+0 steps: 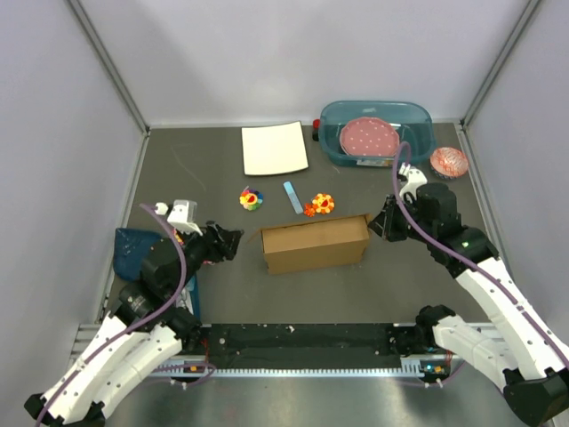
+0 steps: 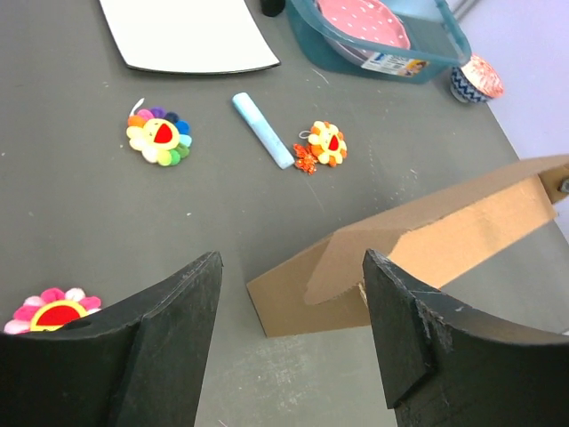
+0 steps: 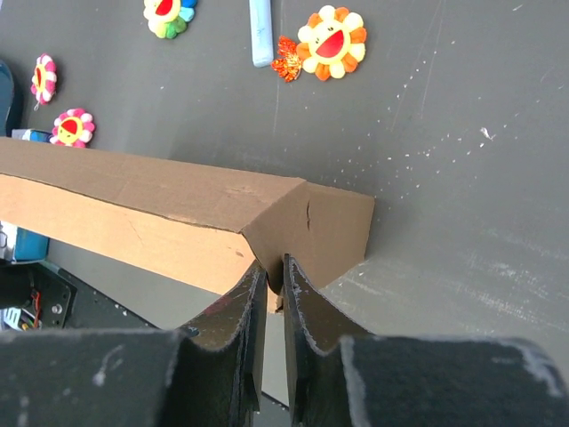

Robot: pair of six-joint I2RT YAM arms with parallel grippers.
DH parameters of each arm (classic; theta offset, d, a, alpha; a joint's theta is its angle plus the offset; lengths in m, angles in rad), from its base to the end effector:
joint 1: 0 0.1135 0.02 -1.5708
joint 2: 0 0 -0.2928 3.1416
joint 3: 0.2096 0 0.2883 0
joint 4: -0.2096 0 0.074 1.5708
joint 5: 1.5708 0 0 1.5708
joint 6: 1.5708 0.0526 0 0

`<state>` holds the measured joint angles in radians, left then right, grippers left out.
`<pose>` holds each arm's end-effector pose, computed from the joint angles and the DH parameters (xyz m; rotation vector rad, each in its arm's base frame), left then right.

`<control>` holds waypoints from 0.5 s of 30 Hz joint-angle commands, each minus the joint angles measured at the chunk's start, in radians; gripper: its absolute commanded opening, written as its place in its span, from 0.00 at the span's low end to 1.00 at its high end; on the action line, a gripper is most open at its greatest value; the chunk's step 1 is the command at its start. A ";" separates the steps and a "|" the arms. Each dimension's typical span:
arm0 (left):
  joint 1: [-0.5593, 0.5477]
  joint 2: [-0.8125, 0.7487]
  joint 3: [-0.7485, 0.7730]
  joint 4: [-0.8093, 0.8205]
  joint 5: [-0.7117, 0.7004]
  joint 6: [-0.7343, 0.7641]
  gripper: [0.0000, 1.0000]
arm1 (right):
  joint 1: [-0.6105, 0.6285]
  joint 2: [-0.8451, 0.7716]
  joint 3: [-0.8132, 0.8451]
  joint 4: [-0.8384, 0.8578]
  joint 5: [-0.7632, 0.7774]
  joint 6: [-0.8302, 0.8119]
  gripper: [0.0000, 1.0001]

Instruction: Fold the paper box

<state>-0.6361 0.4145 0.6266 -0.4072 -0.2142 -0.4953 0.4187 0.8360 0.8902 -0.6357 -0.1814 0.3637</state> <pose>0.1177 -0.0730 0.3251 -0.0320 1.8044 -0.6286 0.1853 0.0929 0.3369 -0.1692 2.2067 0.6405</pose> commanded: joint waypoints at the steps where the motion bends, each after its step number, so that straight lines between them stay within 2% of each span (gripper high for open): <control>1: -0.002 -0.032 0.009 0.068 0.130 0.096 0.71 | 0.011 0.006 0.033 0.001 -0.004 0.015 0.11; 6: -0.002 -0.034 -0.008 0.091 0.210 0.191 0.72 | 0.011 0.008 0.036 -0.004 -0.004 0.012 0.11; 10: -0.002 0.023 -0.008 0.100 0.284 0.248 0.67 | 0.011 0.008 0.039 -0.009 -0.001 0.007 0.11; 15: -0.002 0.089 -0.008 0.108 0.305 0.288 0.61 | 0.011 0.009 0.042 -0.012 -0.003 0.007 0.11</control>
<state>-0.6361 0.4648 0.6262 -0.3511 0.0380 -0.2756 0.4187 0.8398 0.8917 -0.6365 -0.1818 0.3679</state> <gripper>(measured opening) 0.629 0.109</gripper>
